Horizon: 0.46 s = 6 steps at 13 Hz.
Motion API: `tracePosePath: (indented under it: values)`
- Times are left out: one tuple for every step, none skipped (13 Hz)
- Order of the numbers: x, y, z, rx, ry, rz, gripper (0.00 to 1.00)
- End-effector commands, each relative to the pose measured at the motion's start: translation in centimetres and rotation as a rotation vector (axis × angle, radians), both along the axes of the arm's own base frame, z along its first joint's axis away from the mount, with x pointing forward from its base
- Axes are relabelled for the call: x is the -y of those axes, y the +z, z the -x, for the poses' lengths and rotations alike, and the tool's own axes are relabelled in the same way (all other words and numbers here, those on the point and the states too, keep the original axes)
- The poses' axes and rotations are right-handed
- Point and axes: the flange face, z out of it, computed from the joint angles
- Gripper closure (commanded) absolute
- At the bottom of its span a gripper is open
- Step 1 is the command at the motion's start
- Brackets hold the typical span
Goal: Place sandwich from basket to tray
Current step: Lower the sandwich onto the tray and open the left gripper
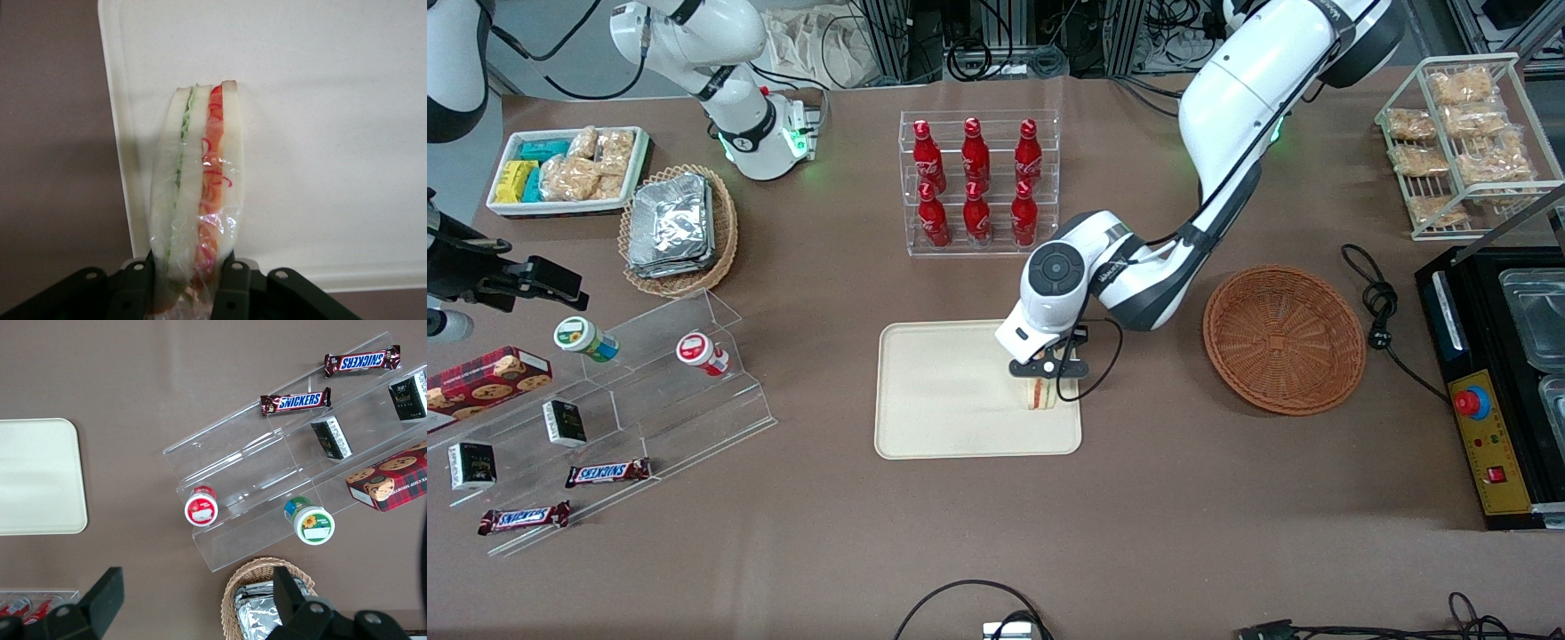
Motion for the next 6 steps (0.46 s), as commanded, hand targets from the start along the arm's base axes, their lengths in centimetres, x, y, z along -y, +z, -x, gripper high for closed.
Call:
tracePosePath:
  values:
    - [0.7,-0.8,-0.3,0.040,0.037,-0.045,0.55]
    - [0.6,-0.6,-0.4,0.041,0.041,-0.044,0.48]
    - [0.6,-0.5,-0.4,0.037,0.049,-0.040,0.48]
    - [0.6,0.5,-1.0,0.051,0.059,-0.028,0.43]
    - [0.4,2.0,-2.1,0.066,0.077,-0.020,0.40]
    - [0.3,2.8,-2.5,0.064,0.105,-0.034,0.35]
